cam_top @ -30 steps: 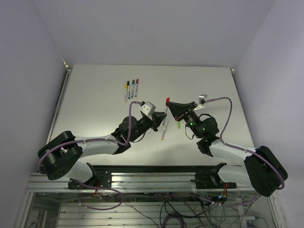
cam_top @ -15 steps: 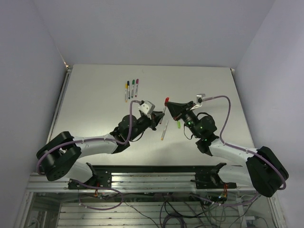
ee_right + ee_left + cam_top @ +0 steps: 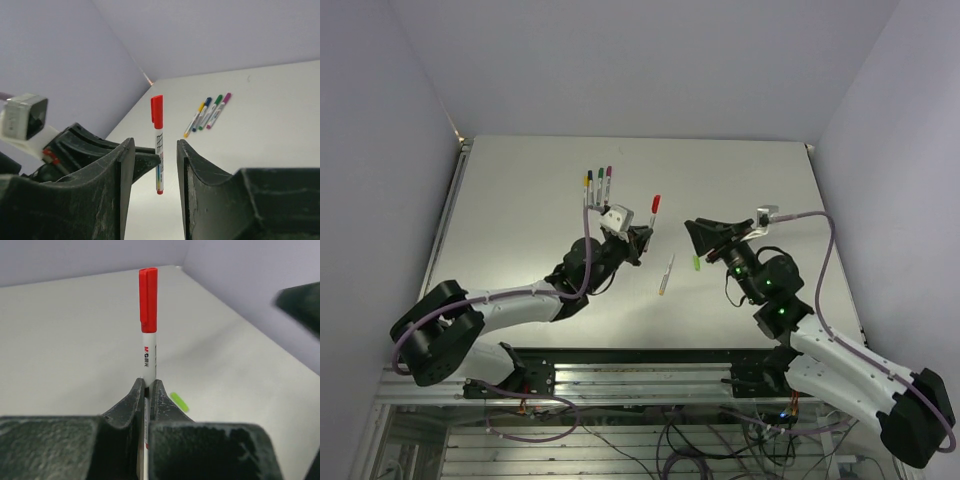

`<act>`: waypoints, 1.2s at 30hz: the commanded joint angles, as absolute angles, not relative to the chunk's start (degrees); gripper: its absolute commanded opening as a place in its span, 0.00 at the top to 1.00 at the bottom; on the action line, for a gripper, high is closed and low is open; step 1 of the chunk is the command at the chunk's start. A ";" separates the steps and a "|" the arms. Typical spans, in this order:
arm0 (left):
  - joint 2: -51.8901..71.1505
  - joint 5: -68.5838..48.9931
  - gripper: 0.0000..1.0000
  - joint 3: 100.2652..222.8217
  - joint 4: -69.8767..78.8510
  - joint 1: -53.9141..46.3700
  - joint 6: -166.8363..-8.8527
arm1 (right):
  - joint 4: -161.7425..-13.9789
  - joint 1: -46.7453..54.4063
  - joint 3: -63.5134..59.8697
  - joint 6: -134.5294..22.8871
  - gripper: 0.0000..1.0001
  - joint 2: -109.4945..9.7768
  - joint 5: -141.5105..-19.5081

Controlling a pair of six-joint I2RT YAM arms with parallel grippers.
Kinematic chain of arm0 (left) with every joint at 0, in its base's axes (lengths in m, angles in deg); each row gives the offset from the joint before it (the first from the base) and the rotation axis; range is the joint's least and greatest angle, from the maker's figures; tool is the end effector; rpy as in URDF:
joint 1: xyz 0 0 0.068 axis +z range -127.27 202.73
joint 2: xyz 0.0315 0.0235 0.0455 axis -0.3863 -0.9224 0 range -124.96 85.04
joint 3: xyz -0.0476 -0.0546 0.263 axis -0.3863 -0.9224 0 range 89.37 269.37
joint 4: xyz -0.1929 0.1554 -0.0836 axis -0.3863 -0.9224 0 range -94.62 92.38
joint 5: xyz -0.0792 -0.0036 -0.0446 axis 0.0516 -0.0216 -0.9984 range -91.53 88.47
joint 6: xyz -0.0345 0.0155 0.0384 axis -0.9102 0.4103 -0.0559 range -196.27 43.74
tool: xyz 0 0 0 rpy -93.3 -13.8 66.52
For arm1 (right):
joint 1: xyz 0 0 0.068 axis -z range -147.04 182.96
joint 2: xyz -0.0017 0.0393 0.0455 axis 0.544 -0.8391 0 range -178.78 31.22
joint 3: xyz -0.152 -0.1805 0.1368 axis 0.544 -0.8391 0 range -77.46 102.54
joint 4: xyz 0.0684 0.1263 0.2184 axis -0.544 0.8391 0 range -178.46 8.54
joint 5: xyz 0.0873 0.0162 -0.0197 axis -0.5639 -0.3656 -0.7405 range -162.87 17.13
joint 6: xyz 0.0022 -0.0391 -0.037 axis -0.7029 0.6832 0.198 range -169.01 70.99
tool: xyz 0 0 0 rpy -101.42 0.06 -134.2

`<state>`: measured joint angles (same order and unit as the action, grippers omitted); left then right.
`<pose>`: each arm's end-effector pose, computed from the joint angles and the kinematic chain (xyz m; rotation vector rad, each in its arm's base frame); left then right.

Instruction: Insert the pens into the pen caps

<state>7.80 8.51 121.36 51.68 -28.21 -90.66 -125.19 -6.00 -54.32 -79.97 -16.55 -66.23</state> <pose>0.1848 -0.2178 0.2470 0.3460 1.5132 -0.7808 0.1559 0.1207 0.2844 0.0026 1.4255 0.9402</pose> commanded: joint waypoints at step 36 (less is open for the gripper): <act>-47.85 11.85 0.93 181.47 14.87 -4.79 -91.06 | -105.58 -5.73 -56.89 -82.04 0.62 -16.21 -48.90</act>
